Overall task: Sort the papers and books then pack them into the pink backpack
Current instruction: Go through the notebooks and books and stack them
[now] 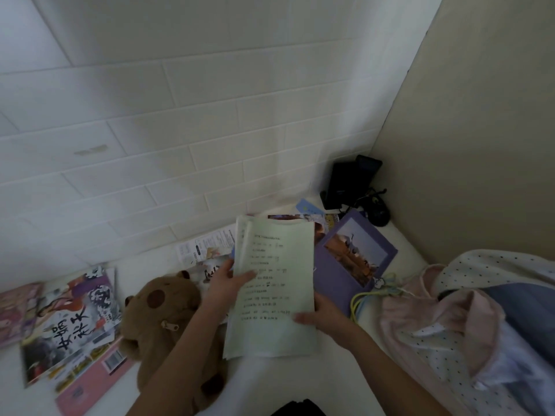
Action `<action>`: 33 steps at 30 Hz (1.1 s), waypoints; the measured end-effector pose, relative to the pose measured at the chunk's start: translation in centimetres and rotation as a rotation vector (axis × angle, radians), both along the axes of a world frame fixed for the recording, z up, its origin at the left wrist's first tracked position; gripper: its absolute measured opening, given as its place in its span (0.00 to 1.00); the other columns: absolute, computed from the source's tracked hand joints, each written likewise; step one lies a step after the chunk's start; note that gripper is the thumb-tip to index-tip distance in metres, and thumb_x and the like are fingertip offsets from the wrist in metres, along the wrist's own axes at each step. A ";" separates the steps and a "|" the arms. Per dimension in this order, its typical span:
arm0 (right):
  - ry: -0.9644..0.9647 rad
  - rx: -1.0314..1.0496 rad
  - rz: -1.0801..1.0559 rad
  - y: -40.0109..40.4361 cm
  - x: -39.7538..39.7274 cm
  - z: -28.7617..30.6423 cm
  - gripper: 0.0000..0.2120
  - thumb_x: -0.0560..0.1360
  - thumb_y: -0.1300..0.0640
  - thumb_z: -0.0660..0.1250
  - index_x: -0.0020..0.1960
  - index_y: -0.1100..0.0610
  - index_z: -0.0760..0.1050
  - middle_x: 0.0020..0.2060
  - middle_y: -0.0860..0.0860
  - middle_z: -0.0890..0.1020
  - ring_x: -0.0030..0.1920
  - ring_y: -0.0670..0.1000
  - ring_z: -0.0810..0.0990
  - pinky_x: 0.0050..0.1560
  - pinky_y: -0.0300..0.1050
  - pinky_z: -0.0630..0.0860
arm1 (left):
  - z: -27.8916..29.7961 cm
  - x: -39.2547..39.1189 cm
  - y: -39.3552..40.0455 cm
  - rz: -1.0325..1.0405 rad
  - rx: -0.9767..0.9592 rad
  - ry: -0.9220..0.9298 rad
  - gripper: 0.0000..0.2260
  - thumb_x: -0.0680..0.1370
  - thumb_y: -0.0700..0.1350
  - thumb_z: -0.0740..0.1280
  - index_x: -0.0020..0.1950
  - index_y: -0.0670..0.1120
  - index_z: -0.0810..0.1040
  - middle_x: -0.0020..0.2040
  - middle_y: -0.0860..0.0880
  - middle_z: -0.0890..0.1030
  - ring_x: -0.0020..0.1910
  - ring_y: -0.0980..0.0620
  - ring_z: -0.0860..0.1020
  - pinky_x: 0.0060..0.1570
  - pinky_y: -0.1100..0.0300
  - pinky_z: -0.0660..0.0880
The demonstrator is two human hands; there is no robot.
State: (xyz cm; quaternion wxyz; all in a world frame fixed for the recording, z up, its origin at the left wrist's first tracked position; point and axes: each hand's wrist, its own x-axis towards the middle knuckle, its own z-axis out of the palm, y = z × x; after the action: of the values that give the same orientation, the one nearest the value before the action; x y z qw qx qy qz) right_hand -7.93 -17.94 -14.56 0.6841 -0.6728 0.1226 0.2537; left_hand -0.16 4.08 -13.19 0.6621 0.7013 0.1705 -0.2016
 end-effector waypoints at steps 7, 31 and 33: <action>-0.095 -0.185 -0.057 -2.0 -1.8 2.2 0.22 0.69 0.65 0.74 0.62 0.57 0.75 0.58 0.53 0.81 0.55 0.49 0.80 0.53 0.40 0.79 | 3.5 -0.9 0.2 -0.052 -0.092 -0.084 0.10 0.71 0.47 0.73 0.51 0.47 0.80 0.46 0.47 0.85 0.43 0.47 0.84 0.41 0.49 0.82; -0.394 0.025 -0.377 -3.4 -4.1 8.9 0.23 0.68 0.66 0.74 0.61 0.54 0.75 0.51 0.49 0.83 0.51 0.46 0.82 0.43 0.37 0.79 | 6.3 -6.1 -2.2 -0.284 -0.090 -0.392 0.14 0.67 0.38 0.76 0.43 0.58 0.83 0.45 0.56 0.85 0.47 0.55 0.83 0.42 0.64 0.79; -0.402 -0.005 -0.356 -3.8 -4.5 9.3 0.22 0.67 0.66 0.75 0.58 0.53 0.77 0.49 0.47 0.84 0.49 0.44 0.83 0.42 0.36 0.79 | 6.2 -6.2 -1.8 -0.301 -0.075 -0.407 0.14 0.67 0.38 0.76 0.44 0.57 0.83 0.45 0.55 0.85 0.47 0.55 0.83 0.43 0.63 0.80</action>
State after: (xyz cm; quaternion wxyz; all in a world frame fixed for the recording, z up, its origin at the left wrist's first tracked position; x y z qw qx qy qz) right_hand -12.46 -21.73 -5.30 0.7270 -0.6790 0.1014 -0.0097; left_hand -6.40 2.27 -6.98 0.6708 0.7200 -0.0803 -0.1586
